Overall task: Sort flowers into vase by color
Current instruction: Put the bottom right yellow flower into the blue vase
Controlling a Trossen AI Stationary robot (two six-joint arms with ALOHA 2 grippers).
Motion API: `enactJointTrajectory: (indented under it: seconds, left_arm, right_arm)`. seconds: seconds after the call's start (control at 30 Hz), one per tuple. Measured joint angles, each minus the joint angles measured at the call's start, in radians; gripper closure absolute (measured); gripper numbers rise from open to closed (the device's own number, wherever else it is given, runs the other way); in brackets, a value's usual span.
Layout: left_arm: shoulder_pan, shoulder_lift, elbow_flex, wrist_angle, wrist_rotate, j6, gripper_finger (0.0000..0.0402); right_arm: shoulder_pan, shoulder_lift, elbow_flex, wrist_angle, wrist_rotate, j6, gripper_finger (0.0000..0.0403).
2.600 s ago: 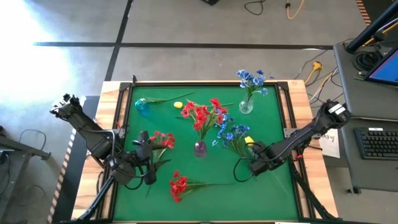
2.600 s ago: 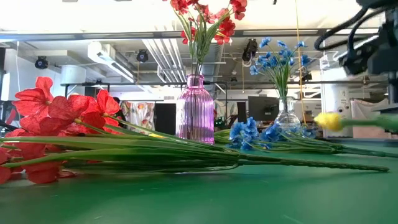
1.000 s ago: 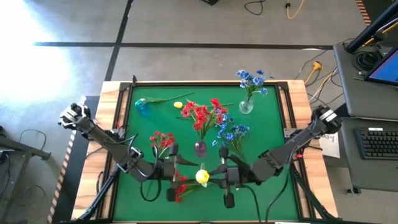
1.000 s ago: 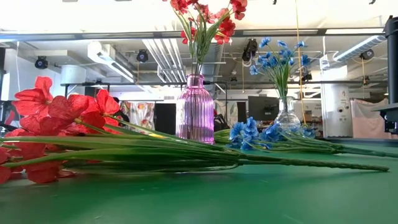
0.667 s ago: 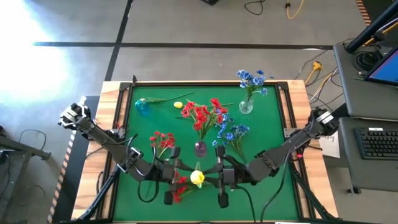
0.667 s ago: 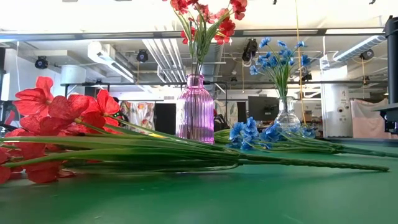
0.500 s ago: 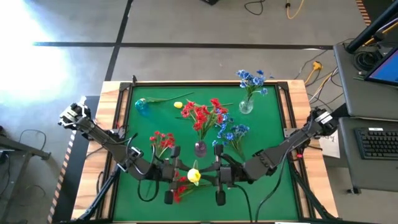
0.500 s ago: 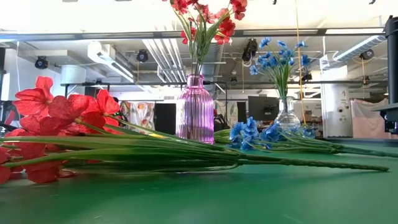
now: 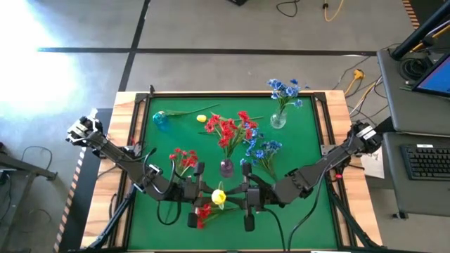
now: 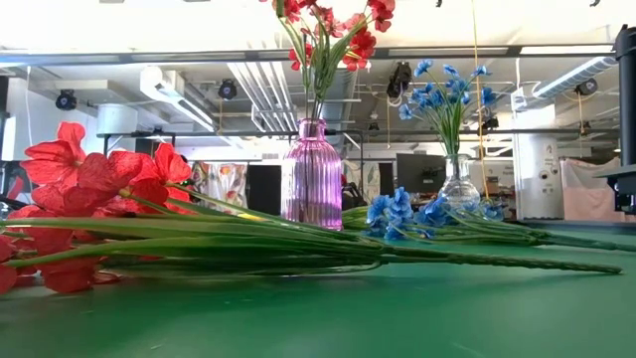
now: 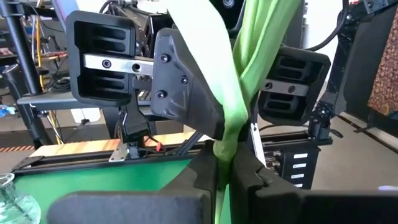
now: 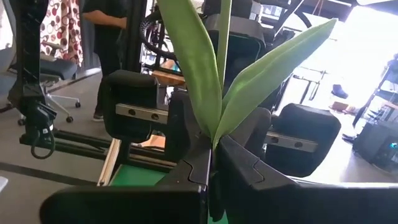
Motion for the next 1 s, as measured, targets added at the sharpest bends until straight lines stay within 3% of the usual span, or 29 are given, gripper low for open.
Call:
enactJointTrajectory:
  seconds: [0.13, 0.33, 0.57, 0.83, 1.0]
  left_arm:
    - [0.001, -0.001, 0.000, 0.001, -0.001, 0.000, 0.0401]
    - [0.000, -0.006, 0.000, -0.012, 0.000, -0.001, 0.0401]
    - [0.000, -0.087, 0.000, -0.086, -0.034, -0.001, 0.0401]
    - [0.000, -0.263, -0.002, -0.286, -0.147, 0.004, 0.0402]
    - [0.000, -0.394, -0.002, -0.434, -0.287, 0.007, 0.0401]
  right_arm:
    - [0.000, -0.016, -0.001, -0.020, 0.000, 0.040, 0.0362]
    - [-0.007, -0.027, 0.008, -0.050, 0.006, 0.079, 0.0283]
    - [-0.007, -0.066, 0.026, -0.137, 0.105, 0.092, 0.0217]
    - [-0.007, -0.129, 0.026, -0.258, 0.108, 0.143, 0.0190]
    - [-0.007, -0.150, 0.026, -0.297, 0.107, 0.143, 0.0188]
